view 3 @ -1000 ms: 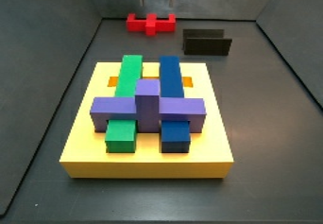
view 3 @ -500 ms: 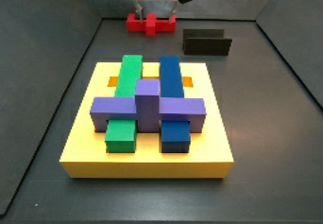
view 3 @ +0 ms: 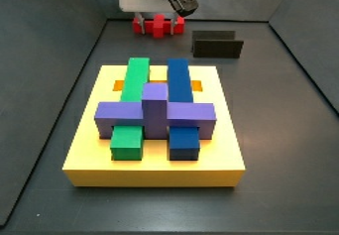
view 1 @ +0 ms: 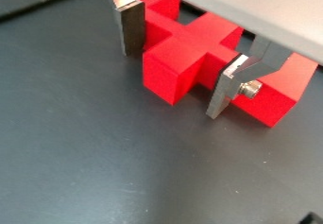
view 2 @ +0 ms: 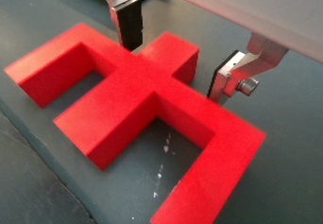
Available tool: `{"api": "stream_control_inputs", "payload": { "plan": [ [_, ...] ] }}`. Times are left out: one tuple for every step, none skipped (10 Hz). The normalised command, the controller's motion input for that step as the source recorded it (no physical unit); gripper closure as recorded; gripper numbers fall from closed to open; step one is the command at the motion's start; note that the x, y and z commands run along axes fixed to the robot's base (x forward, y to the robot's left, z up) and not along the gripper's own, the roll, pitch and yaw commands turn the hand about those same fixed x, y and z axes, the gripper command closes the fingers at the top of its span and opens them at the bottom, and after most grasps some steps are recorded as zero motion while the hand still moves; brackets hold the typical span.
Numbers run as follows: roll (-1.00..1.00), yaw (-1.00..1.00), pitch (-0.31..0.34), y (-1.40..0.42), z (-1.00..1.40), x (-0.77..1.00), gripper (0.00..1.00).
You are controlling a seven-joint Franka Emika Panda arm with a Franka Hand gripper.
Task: Pick up the red object. Move up. Place the red object on the fixture. Regrasp the red object. Move to above the board. Insert the red object.
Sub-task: Pick up the red object.
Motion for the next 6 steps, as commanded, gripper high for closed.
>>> {"api": "stream_control_inputs", "payload": {
  "plan": [
    [-0.04, 0.00, 0.000, 0.05, -0.01, 0.00, 0.00],
    [0.00, 0.00, 0.000, 0.00, 0.00, 0.00, 0.00],
    [0.00, 0.00, 0.000, 0.00, 0.00, 0.00, 1.00],
    [0.00, 0.00, 0.000, 0.00, 0.00, 0.00, 1.00],
    [0.00, 0.00, 0.000, 0.00, 0.00, 0.00, 1.00],
    [0.00, 0.00, 0.000, 0.00, 0.00, 0.00, 1.00]
  ]
}}
